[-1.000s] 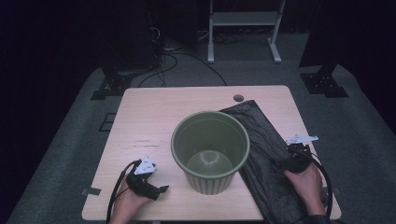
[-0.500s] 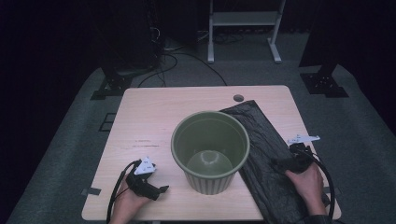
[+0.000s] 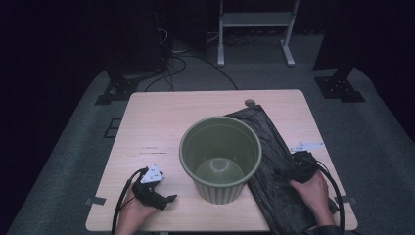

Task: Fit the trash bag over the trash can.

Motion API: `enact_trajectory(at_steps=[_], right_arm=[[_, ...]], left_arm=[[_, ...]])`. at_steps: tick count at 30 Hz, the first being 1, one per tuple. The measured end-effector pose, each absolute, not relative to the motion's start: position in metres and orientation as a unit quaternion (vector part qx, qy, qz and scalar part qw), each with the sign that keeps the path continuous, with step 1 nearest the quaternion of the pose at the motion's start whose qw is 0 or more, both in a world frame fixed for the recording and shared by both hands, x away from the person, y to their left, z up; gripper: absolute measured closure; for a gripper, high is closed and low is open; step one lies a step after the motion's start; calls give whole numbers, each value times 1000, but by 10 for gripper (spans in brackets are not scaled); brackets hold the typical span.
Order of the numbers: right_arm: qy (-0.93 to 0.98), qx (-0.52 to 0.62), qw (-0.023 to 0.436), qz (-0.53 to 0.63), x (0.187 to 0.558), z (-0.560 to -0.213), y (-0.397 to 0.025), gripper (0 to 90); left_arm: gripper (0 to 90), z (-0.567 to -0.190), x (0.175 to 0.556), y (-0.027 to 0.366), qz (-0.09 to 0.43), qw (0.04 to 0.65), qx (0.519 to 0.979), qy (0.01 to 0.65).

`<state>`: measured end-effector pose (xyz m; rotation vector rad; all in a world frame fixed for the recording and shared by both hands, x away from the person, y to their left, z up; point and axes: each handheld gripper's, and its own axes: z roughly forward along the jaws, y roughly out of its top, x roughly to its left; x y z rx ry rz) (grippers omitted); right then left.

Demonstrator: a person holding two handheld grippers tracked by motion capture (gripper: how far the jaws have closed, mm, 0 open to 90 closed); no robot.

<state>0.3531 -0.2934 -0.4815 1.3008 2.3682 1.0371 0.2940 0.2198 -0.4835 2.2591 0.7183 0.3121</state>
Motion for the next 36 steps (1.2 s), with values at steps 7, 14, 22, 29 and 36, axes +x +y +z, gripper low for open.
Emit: enact_trajectory(at_steps=[7, 14, 22, 29, 36], right_arm=[[820, 430, 106, 362, 358, -481, -273, 0], [824, 421, 98, 367, 359, -480, -261, 0], [833, 406, 96, 364, 359, -480, -243, 0], [838, 392, 97, 367, 359, -481, -222, 0], [846, 378, 113, 359, 358, -483, -206, 0]], left_arm=[[0, -483, 294, 220, 121, 367, 879, 280], [0, -483, 294, 220, 121, 367, 879, 279], [0, -483, 294, 220, 121, 367, 879, 279], [0, -483, 294, 220, 121, 367, 879, 279], [0, -483, 294, 220, 120, 367, 879, 279]])
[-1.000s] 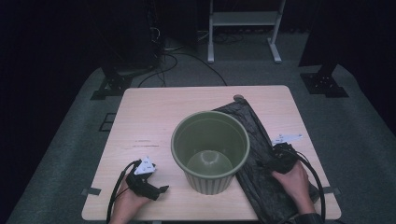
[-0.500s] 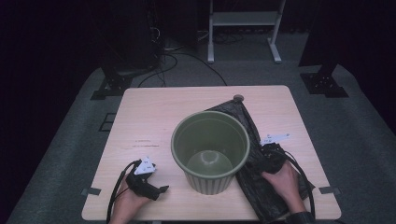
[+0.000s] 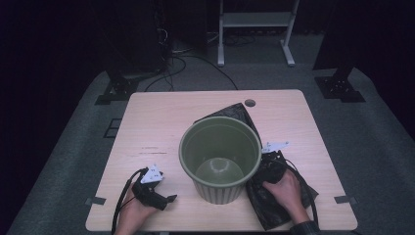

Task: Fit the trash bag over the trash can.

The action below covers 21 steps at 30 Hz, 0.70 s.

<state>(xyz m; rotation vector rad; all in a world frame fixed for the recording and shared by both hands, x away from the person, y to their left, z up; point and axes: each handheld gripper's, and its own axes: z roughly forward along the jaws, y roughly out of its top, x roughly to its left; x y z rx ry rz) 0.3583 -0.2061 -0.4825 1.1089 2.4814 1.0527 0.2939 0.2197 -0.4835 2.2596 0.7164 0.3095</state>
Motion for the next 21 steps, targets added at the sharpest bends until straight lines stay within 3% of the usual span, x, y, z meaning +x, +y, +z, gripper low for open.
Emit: enact_trajectory(at_steps=[6, 10, 12, 16, 17, 18, 19, 20, 21], right_arm=[[855, 368, 142, 338, 356, -484, -201, 0], [849, 373, 144, 344, 355, -483, -203, 58], [846, 374, 148, 350, 353, -482, -205, 138], [844, 376, 149, 352, 352, -481, -206, 213], [843, 374, 150, 356, 351, -480, -207, 301], [843, 374, 150, 356, 351, -480, -207, 301], [842, 373, 151, 358, 350, -479, -207, 401], [842, 373, 151, 358, 350, -479, -207, 401], [844, 368, 149, 361, 349, -478, -208, 481]], left_arm=[[0, -484, 294, 220, 120, 367, 879, 279], [0, -484, 294, 220, 120, 367, 879, 279], [0, -483, 294, 220, 120, 367, 879, 279], [0, -484, 294, 220, 120, 367, 879, 279], [0, -484, 294, 220, 120, 367, 879, 279], [0, -484, 294, 220, 120, 367, 879, 279], [0, -484, 294, 220, 120, 367, 879, 279], [0, -484, 294, 220, 120, 367, 879, 279], [0, -483, 294, 220, 120, 367, 879, 279]])
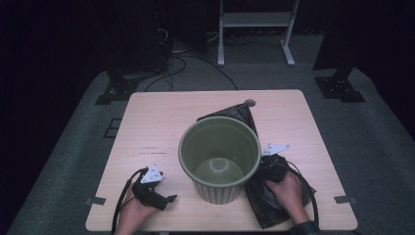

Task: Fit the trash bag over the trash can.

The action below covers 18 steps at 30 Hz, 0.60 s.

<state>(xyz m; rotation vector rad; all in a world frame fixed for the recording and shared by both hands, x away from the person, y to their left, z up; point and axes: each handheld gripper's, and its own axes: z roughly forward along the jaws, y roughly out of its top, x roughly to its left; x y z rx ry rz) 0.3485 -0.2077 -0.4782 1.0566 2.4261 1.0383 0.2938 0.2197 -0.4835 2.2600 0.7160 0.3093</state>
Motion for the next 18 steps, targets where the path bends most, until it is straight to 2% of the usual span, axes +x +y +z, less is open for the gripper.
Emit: enact_trajectory(at_steps=[2, 3, 4, 5, 6, 7, 8, 10, 18], right_arm=[[846, 363, 147, 363, 347, -478, -208, 589], [846, 363, 147, 363, 347, -478, -208, 589], [848, 357, 145, 365, 347, -477, -208, 684], [848, 357, 145, 365, 347, -477, -208, 684], [849, 353, 140, 367, 346, -477, -207, 767], [849, 353, 140, 367, 346, -477, -207, 767], [849, 353, 133, 368, 345, -477, -208, 854], [850, 353, 128, 371, 345, -477, -208, 884], [851, 352, 122, 370, 344, -476, -210, 888]], left_arm=[[0, -484, 294, 220, 120, 367, 879, 279], [0, -484, 294, 220, 120, 367, 879, 279], [0, -483, 294, 220, 120, 367, 879, 279], [0, -483, 294, 220, 120, 367, 879, 279], [0, -484, 294, 220, 120, 367, 879, 279], [0, -484, 294, 220, 120, 367, 879, 279], [0, -484, 294, 220, 120, 367, 879, 279], [0, -484, 294, 220, 120, 367, 879, 279], [0, -483, 294, 220, 120, 367, 879, 279]])
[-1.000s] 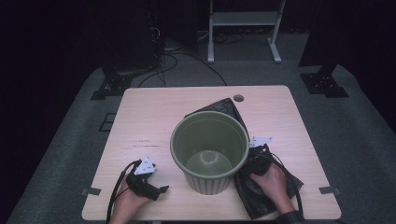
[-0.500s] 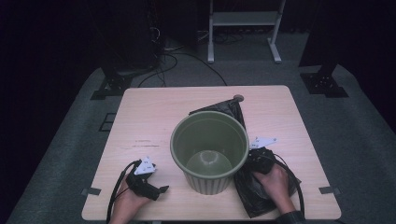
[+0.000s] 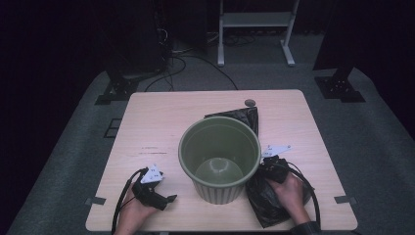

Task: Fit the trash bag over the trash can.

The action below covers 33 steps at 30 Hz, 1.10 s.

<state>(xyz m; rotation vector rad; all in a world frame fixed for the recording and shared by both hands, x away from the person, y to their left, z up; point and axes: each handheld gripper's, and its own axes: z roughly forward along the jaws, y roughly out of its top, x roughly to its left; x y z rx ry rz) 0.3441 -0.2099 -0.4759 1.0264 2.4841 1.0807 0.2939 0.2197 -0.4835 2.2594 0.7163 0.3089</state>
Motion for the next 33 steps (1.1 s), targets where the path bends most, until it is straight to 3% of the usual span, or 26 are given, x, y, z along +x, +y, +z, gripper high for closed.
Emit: enact_trajectory(at_steps=[33], right_arm=[[824, 291, 74, 481, 305, -400, -238, 889]], left_arm=[[0, -484, 294, 220, 121, 367, 880, 278]])
